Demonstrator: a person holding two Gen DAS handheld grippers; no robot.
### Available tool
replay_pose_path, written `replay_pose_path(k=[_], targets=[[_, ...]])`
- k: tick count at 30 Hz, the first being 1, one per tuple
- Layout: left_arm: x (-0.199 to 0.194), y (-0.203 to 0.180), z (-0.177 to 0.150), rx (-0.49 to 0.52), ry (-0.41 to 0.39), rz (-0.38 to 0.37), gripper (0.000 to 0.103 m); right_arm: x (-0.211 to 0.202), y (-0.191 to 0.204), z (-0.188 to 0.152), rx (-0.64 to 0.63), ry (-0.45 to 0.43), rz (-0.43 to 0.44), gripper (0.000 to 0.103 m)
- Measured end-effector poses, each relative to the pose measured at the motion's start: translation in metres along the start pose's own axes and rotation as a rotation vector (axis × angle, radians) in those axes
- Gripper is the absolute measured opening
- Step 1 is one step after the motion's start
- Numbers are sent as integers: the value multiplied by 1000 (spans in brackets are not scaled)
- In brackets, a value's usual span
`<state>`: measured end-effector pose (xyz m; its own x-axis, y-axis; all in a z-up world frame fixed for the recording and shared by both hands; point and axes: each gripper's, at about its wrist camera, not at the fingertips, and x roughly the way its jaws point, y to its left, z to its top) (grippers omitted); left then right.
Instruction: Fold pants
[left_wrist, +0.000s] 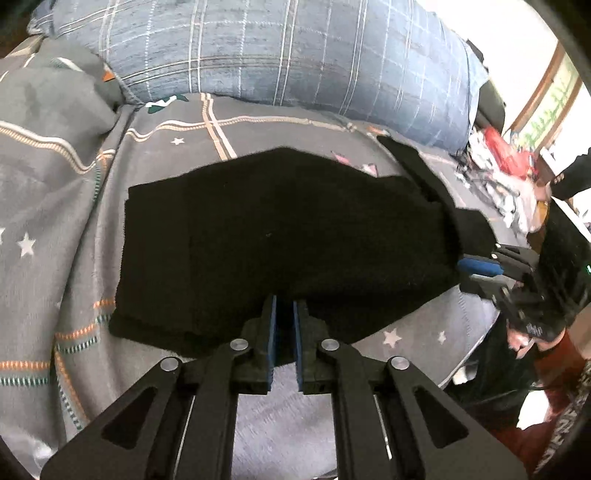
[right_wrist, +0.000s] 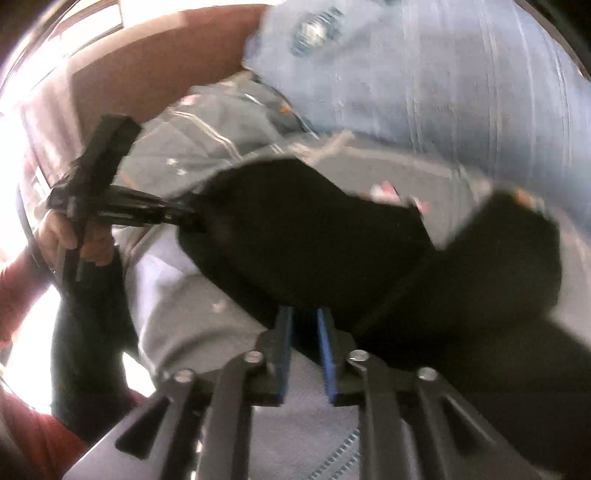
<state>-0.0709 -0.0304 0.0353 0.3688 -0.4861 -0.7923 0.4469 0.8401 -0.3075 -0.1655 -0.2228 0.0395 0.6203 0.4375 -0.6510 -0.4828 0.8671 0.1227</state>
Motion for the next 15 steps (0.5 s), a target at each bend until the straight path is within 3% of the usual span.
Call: replay_pose_path(k=[2,4,9,11,12,13,15], targets=[[-3,1,-2,1,-13,14,14,2,14,8,-29,-51,28,41],[-3,4,-2,-8,-15,22,16,15,27,18,-63,-79,47,47],[0,10,-2,-50,-33,-2,16,73,48,34,-133,-38,12,46],[1,12,-1,-58,-38,-5,16,93,51,37,-161,2,-24,38],[1,12,-1,-62,-40,-6,16,99,50,38,-166,11,-42,27],[0,12,-1,-67,-43,-4,16,101,49,40,-159,18,-55,4],[-7,11,-2,-77,-57,1,16,90,44,45,-99,-3,-13,4]])
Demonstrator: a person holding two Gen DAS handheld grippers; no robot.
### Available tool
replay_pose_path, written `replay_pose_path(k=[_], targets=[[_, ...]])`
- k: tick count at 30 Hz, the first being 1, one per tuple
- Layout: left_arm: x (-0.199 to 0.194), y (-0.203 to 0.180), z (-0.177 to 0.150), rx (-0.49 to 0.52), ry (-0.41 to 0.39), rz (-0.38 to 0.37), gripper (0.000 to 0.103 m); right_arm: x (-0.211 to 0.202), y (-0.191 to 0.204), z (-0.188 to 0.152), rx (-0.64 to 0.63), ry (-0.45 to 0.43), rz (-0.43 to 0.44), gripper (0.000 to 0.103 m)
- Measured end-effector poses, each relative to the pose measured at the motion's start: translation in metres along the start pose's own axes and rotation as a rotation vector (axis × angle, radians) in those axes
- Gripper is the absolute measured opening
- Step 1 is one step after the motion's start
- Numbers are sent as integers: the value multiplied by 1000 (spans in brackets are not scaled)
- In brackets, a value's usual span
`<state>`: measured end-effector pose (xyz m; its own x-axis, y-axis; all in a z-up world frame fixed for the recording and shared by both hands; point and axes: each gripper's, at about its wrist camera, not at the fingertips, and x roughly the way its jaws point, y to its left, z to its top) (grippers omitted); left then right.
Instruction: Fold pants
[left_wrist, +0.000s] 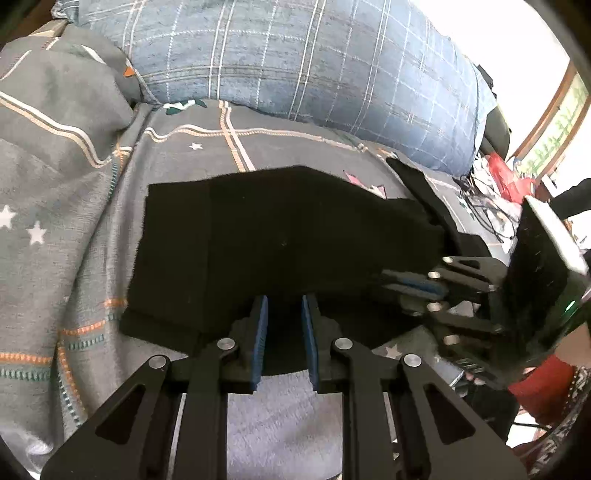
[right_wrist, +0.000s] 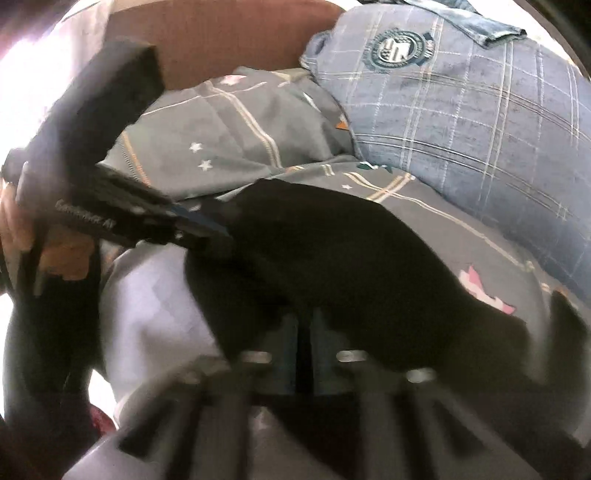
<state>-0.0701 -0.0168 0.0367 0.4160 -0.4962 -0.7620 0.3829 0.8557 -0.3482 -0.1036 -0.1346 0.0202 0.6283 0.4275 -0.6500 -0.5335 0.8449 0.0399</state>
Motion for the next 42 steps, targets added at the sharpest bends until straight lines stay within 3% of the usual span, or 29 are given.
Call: replay_pose_path(k=[4,12,15,16,17,21,23,25,28,33,34,35,36,39,42], targets=[[-21,-3,-8,8,-30,11,16,-29,7,2,19,-37,54,4],[-23,4,-6,-28,-26,59,16,2,13,-30,87,60,89,4],[-24,-7,1,-16,-51,50,27,-9,5,-26,133,48,120,14],[-24,-12,4,-11,-65,38,40,-18,0,-23,144,34,125,30],[-22,-16,6,-9,-76,24,49,-33,-7,-20,149,-7,108,41],[0,-32,17,32,-71,-16,51,-72,-54,-10,208,-80,-35,44],[16,-43,23,55,-61,1,51,-76,-93,-6,259,-53,-206,50],[32,-53,26,74,-47,2,51,-66,-134,-4,326,6,-308,53],[52,-65,29,74,-24,-18,51,-36,-187,-1,410,121,-385,53],[71,-75,30,66,-5,-39,56,12,-231,2,461,234,-413,50],[73,-76,30,67,-3,-38,57,14,-233,3,440,223,-438,37],[74,-77,30,72,-2,-34,57,13,-235,3,430,216,-450,9],[75,-79,29,78,-1,-31,57,8,-240,4,458,203,-411,4],[75,-79,29,84,2,-31,57,-41,-246,1,532,79,-359,4],[73,-78,30,78,0,-32,57,-132,-234,-15,536,-76,-377,4]])
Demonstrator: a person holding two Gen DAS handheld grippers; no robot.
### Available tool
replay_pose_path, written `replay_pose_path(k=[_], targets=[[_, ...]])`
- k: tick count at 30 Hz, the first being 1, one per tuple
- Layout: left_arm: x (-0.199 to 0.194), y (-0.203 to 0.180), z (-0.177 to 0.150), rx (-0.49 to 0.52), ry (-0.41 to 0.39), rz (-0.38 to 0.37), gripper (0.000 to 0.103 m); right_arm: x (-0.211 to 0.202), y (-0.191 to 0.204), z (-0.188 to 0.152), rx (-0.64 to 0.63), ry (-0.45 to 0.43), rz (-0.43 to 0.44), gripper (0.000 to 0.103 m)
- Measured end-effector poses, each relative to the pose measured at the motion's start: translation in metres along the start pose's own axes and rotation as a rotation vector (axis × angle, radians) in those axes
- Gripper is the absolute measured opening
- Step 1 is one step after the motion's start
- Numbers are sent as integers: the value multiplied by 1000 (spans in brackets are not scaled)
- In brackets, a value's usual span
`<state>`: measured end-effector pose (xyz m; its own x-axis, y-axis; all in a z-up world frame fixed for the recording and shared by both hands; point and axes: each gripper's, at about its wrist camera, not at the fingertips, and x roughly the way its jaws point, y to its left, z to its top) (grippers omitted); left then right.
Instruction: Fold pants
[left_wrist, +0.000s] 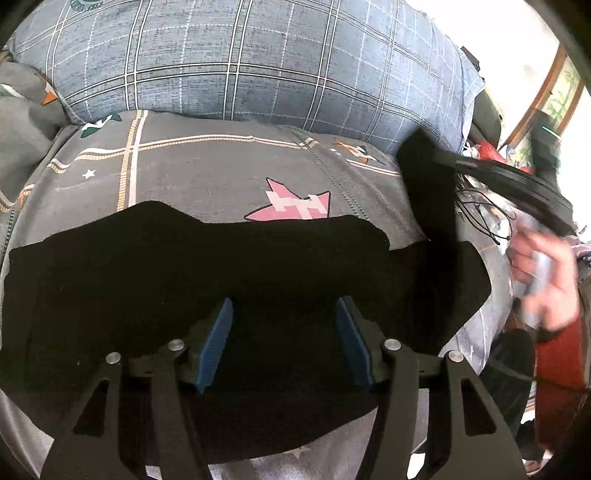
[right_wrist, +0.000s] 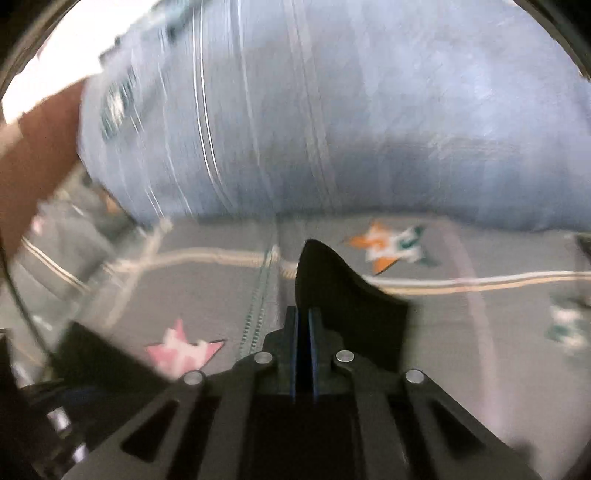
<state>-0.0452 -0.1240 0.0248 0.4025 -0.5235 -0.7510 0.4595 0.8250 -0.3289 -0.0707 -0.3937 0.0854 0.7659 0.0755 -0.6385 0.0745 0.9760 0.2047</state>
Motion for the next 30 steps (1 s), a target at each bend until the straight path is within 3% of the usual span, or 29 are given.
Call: replay_pose_path(k=[3,5,9,11,14,18,21,23,30], targets=[[1,-3,-1,-6,-1,-11,57,-71,-39,-25,68,-53,-8,4],[3,-7,-2,-3,5,-12,57,-102,-73,-57,150,-24,-34,4],[4,-16,-3,12,18,-3,57,-89,-113,-121,225,194,-146,10],[4,-20,-3,13,22,-2,57,-83,-124,-140,266,258,-207,15],[2,-22,-5,21,33,1,57,-105,-138,-149,312,207,-248,17],[0,-20,-6,16,44,11,57,-122,-132,-132,330,90,-159,30],[-6,-18,-6,8,34,22,57,-108,-99,-113,239,41,-7,35],[-11,-16,-6,9,26,38,57,-91,-77,-102,178,30,82,48],[-31,5,-8,-11,-21,110,68,-4,20,-74,11,54,316,49]])
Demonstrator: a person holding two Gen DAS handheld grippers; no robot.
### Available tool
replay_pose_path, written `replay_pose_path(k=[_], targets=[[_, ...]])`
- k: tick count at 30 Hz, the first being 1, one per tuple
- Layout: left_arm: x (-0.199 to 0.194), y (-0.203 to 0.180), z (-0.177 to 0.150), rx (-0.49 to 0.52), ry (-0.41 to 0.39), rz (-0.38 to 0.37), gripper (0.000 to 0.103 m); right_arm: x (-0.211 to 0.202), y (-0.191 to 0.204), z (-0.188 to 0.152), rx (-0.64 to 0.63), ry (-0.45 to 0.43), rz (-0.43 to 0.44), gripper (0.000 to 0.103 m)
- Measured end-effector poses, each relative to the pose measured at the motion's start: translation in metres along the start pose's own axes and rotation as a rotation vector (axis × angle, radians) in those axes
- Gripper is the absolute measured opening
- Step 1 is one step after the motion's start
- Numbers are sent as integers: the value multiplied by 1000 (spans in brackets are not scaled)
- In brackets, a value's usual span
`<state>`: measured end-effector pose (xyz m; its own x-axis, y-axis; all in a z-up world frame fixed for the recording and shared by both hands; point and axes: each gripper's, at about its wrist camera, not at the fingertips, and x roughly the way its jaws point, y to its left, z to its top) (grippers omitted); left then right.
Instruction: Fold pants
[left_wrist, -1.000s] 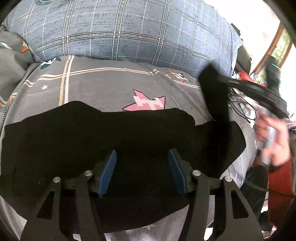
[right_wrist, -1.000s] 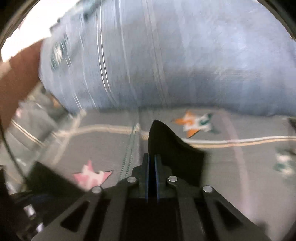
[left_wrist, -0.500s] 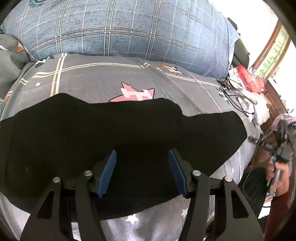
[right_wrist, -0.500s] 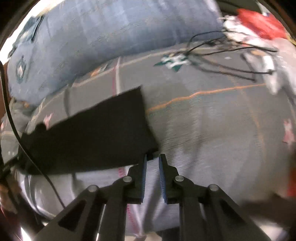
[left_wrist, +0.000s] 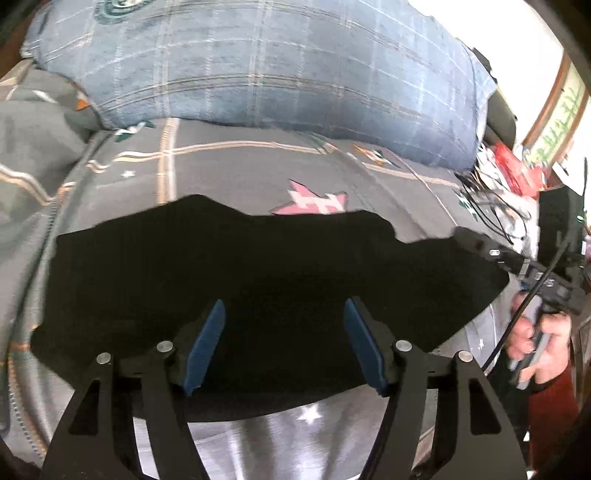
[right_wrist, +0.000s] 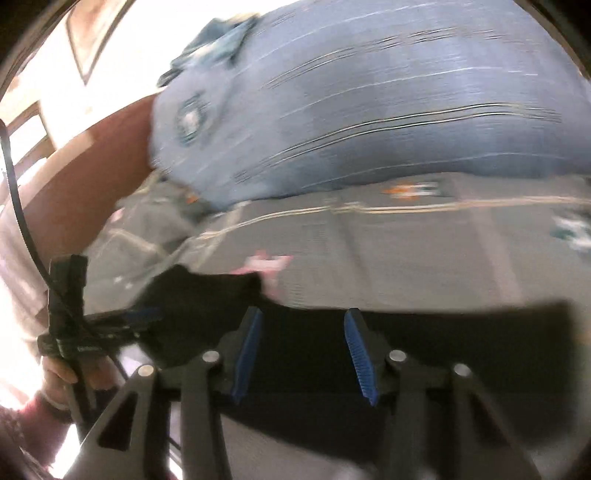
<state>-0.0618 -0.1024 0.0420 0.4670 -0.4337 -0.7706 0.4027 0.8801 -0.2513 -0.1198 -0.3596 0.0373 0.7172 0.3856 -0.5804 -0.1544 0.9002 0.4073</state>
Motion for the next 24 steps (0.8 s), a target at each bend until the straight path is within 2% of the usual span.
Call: replay_pose_path(k=[4,7,9,10,12,13,15,18,22,24], targets=[[-7,26,0,-58,-24,51,70,53,17,13,-42,64,18,50],[-9,49,-2,-115,-45,78,70,88,24,19,-44,156,82,49],[-9,57,-4,-132,-51,83,70,106,26,14,-38,230,70,30],[-8,60,-5,-135,-52,89,70,108,28,14,-49,215,53,15],[-9,59,-8,-122,-55,102,70,102,30,18,-56,183,44,10],[-9,58,-10,-110,-59,109,70,94,32,21,-61,137,38,8],[-6,57,-14,-94,-60,124,70,85,33,21,-60,80,17,8],[3,60,-18,-109,-42,116,70,99,26,14,-24,107,-36,8],[-4,58,-15,-109,-44,117,70,96,23,11,20,91,-25,8],[-8,61,-14,-116,-48,122,70,94,23,13,31,91,-18,15]])
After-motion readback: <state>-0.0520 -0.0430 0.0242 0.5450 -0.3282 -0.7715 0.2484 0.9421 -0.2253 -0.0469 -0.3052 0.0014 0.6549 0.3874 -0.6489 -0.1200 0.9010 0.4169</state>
